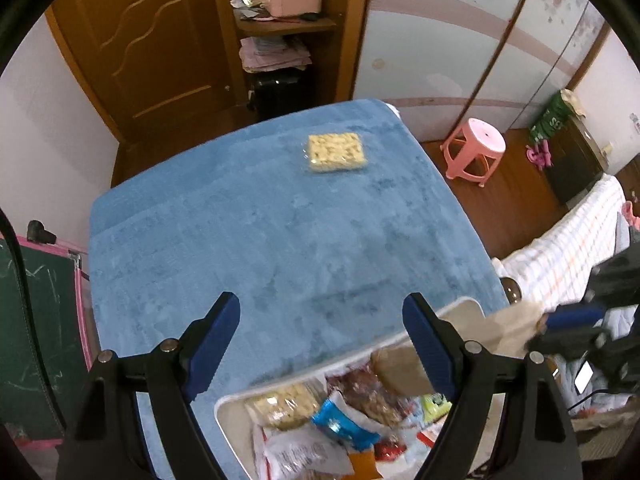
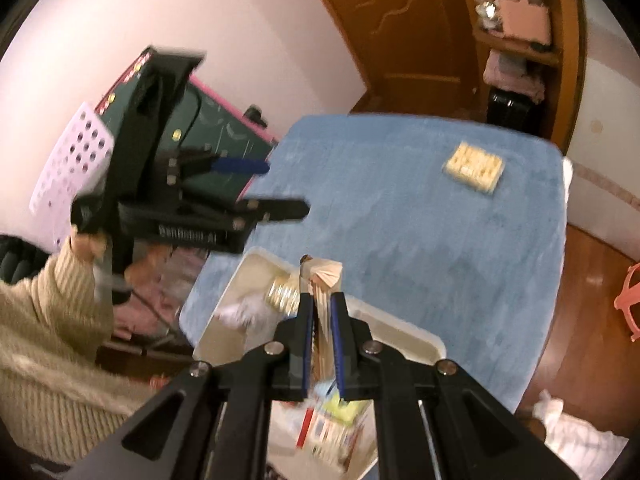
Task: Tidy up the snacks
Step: 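Lift the box with the right tool, lower it into the tray, open, then move the right tool to the clear cracker bag and grasp it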
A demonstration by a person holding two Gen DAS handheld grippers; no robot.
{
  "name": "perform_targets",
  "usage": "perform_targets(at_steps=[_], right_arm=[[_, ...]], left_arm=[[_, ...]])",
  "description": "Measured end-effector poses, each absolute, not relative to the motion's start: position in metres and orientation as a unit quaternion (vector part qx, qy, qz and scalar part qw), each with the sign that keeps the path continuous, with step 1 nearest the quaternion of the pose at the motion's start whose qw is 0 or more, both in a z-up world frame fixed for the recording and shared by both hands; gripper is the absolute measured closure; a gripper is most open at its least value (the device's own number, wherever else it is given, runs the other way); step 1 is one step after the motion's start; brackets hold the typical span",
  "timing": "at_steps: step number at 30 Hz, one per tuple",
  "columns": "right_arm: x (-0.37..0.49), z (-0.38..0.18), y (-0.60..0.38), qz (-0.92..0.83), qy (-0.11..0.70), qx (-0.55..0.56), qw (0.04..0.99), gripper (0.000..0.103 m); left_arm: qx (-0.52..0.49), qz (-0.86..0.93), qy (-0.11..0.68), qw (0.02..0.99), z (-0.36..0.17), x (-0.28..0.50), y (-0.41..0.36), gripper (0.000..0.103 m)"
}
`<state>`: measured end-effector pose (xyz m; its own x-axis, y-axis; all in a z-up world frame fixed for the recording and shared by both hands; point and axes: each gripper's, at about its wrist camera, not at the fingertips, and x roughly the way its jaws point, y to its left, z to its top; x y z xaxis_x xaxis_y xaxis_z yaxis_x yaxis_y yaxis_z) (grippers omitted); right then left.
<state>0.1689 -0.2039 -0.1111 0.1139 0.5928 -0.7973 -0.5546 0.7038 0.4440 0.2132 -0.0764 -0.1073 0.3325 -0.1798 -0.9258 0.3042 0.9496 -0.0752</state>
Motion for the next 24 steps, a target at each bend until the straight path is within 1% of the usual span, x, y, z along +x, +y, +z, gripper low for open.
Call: perform_targets(at_steps=[5,10,11,13,14,15,16,17,19,24], right_arm=[[0.143,-0.134,-0.197,0.393,0.574,0.011,0.718,0.094],[0.128,-0.145,-0.19,0.388,0.587,0.011,0.71,0.093],[0.127,-0.148,-0.189,0.383,0.592,0.012,0.709,0.09],[0.127,-0.153,-0.189,0.363,0.606,0.018,0.708,0.089],[0.127,-0.157,-0.19,0.348,0.614,0.02,0.708,0.085],[0.128,-0.16,-0.191,0.333,0.62,0.022,0.71,0.082],[0.128,-0.161,-0.192,0.325,0.623,0.027,0.711,0.076],[0.128,-0.162,-0.193,0.32,0.625,0.035,0.712,0.072],[0.126,-0.16,-0.195,0.317,0.623,0.052,0.713,0.071],[0.117,-0.153,-0.185,0.318,0.612,0.037,0.723,0.071]], left_arm=[[0.05,-0.151,0.571,0.806,-0.113,0.189,-0.083,0.02],[0.045,-0.146,0.578,0.801,-0.119,0.158,-0.08,0.02],[0.043,-0.144,0.581,0.8,-0.121,0.15,-0.078,0.02],[0.041,-0.143,0.584,0.798,-0.124,0.139,-0.076,0.02],[0.04,-0.14,0.586,0.797,-0.126,0.131,-0.074,0.02],[0.038,-0.139,0.587,0.797,-0.126,0.127,-0.073,0.02],[0.036,-0.138,0.588,0.796,-0.128,0.122,-0.071,0.02],[0.032,-0.137,0.59,0.795,-0.129,0.116,-0.07,0.02],[0.028,-0.136,0.591,0.795,-0.13,0.107,-0.067,0.02],[0.033,-0.127,0.583,0.802,-0.126,0.091,-0.061,0.02]])
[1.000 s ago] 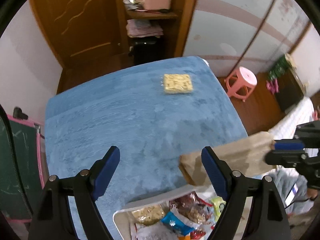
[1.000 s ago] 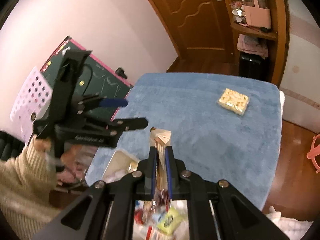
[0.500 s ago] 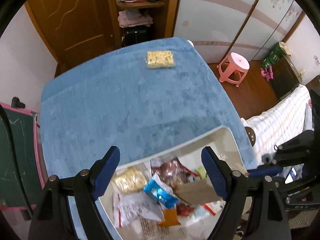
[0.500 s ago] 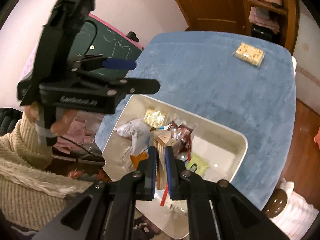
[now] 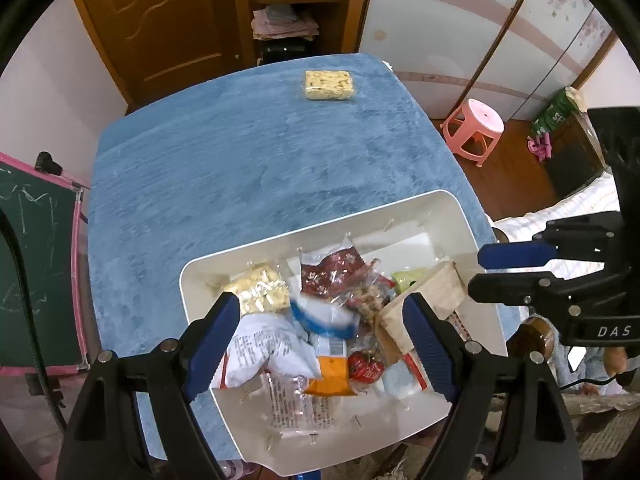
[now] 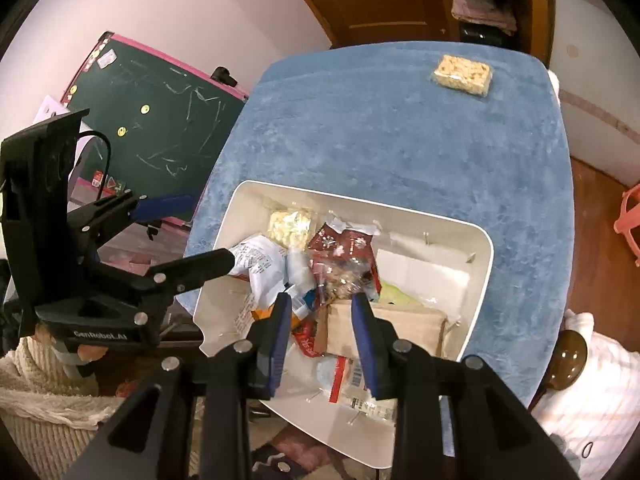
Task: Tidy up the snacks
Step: 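Move the right tool to the clear cracker bag and grasp it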
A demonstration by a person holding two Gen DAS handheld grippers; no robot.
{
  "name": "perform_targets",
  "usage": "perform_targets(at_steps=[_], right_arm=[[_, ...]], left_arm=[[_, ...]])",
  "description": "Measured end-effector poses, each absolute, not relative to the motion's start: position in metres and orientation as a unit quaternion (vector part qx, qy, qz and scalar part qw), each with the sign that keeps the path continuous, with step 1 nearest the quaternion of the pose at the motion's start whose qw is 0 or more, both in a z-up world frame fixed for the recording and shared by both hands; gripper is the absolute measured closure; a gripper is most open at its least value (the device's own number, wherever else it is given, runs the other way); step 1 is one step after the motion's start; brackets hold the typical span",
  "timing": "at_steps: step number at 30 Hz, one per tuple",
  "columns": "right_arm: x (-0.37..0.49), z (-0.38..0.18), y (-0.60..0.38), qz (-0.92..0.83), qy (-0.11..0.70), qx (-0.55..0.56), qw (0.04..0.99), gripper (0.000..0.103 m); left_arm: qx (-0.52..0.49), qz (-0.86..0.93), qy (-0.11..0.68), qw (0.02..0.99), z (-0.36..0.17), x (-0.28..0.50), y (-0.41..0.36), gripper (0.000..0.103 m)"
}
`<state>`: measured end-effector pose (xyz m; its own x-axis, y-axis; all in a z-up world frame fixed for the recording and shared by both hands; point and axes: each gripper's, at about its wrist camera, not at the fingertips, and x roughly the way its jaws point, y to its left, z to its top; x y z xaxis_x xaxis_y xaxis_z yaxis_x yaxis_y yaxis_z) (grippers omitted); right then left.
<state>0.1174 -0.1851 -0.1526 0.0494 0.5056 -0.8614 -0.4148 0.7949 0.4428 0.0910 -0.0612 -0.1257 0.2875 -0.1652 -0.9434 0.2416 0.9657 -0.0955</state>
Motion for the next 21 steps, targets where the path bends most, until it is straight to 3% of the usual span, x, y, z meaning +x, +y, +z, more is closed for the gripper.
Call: perform_targets(at_steps=[11,21], right_arm=[[0.132,-0.152,-0.179,0.302,0.607,0.022,0.735,0.071],[0.213,-0.144,-0.187,0.261,0.566,-0.008,0.782,0.071]], left_arm=[[0.037,-0.112,0.582,0.804,-0.129,0.101,-0.06,0.02],[0.076,-0.067,0.551,0.828,-0.129,0.174,-0.071,0.02]])
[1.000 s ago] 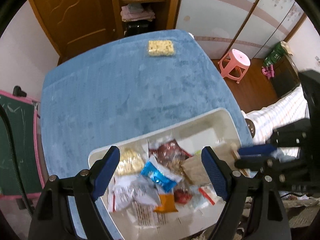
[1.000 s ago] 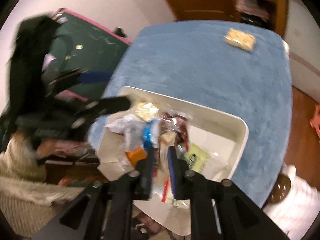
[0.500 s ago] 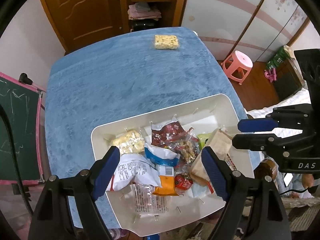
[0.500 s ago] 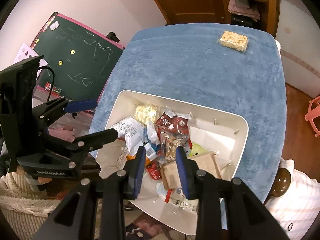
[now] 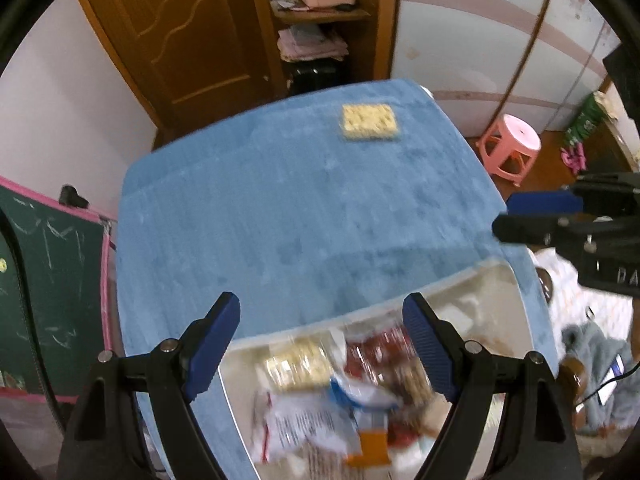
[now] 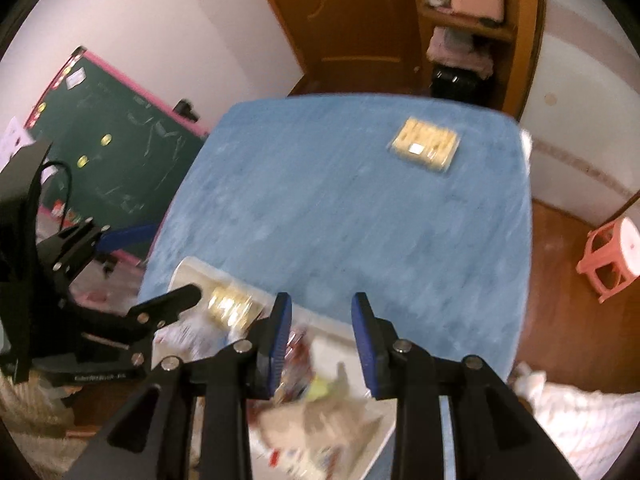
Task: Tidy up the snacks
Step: 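Move the right tool to the clear cracker bag and grasp it, then carry the cracker bag with the right tool over the white tray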
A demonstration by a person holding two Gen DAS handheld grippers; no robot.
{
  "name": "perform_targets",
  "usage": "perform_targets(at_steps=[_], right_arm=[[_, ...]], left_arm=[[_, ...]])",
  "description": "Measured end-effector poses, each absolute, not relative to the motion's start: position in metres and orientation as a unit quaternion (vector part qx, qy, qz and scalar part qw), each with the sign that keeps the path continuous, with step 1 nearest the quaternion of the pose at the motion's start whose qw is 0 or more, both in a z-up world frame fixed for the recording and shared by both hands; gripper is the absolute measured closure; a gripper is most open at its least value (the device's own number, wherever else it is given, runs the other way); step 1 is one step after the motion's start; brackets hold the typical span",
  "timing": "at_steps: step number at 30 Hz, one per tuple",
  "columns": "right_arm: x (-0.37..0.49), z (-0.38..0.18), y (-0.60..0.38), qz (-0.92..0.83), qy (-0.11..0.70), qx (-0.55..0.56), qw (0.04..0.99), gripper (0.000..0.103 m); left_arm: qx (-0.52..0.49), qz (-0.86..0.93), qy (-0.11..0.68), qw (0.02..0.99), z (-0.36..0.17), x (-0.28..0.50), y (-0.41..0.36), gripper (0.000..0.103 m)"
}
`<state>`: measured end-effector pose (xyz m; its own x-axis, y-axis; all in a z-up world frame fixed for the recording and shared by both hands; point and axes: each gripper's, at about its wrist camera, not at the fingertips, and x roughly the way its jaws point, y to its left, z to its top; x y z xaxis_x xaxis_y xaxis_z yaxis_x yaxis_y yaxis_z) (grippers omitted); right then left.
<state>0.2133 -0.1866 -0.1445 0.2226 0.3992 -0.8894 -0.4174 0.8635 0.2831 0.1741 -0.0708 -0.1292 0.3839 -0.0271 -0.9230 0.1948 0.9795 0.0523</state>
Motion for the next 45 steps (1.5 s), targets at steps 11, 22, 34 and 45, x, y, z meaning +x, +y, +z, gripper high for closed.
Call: perform_targets(at_steps=[11,22,34,45], right_arm=[[0.34,-0.179,-0.194,0.21,0.543,-0.058,0.811,0.059],[0.424,-0.251,-0.162,0.212,0.54,-0.171,0.796,0.024],[0.449,-0.304,-0.121,0.247,0.525,-0.288,0.762,0.014],[0.456,-0.311,-0.136,0.226,0.569,-0.197,0.766,0.022]], left_arm=[[0.093,-0.001,0.533,0.841,-0.157,0.288,-0.064,0.02],[0.069,0.042,0.568,0.819,-0.219,0.396,-0.04,0.02],[0.011,0.049,0.607,0.793,-0.273,0.44,-0.018,0.02],[0.001,0.07,0.609,0.79,-0.277,0.45,-0.01,0.02]])
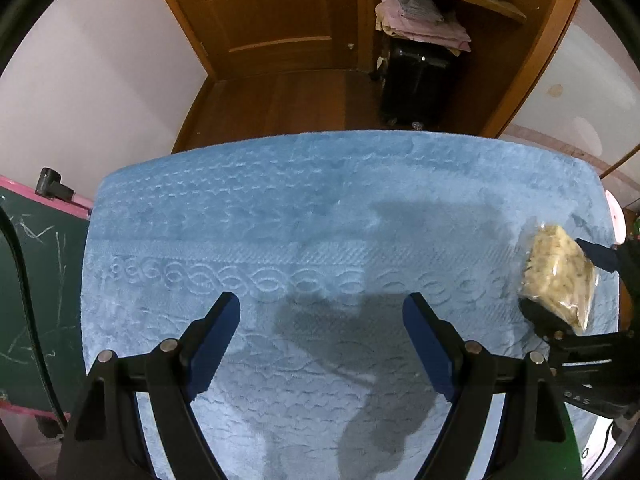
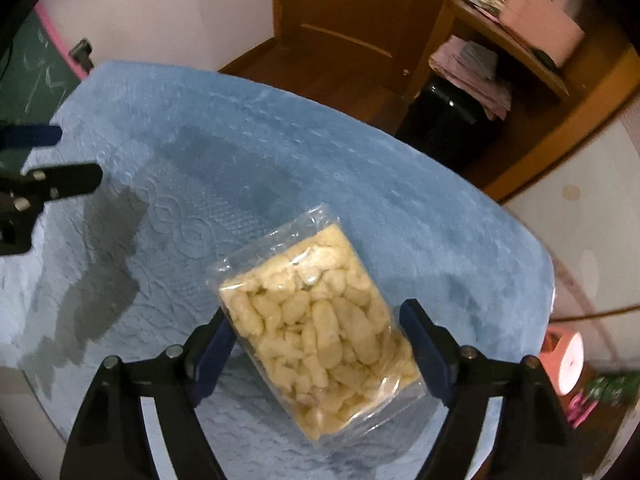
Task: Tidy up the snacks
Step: 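Carry the cracker bag with the right tool over the white tray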
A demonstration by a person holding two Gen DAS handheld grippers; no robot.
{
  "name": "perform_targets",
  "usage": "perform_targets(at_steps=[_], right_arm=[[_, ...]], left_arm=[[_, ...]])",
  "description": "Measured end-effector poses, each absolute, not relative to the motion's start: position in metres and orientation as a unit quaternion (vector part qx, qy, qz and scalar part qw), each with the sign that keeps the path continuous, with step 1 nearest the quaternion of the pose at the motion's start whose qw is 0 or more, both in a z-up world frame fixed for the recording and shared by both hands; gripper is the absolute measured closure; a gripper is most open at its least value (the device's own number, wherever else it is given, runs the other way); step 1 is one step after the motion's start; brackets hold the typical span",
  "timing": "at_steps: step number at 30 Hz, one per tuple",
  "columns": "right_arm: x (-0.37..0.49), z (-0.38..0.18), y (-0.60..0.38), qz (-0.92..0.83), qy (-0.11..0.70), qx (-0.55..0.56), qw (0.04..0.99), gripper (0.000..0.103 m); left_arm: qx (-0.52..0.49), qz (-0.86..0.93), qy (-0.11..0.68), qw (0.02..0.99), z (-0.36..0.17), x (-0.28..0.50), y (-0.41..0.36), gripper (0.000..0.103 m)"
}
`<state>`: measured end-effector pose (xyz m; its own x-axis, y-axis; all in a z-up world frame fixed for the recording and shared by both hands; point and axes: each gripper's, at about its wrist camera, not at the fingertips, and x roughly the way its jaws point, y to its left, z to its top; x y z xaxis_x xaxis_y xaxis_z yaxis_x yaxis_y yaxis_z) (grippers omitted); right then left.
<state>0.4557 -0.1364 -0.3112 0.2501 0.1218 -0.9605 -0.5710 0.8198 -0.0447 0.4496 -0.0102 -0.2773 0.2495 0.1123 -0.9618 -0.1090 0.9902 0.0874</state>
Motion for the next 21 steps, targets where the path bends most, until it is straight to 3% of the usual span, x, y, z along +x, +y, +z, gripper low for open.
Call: perform_targets(at_steps=[9,21], right_arm=[[0.406,-0.262,-0.145,0.233,0.559,-0.14,0.783,0.023],[0.287,-0.144,-0.171,0.232,0.474,-0.122,0.84,0.023]], left_arm=[[0.021,0.057,0.597,0.8,-0.234,0.4,-0.024,0.02],[0.059,0.067,0.539,0.838,-0.132,0.259,-0.029,0.02]])
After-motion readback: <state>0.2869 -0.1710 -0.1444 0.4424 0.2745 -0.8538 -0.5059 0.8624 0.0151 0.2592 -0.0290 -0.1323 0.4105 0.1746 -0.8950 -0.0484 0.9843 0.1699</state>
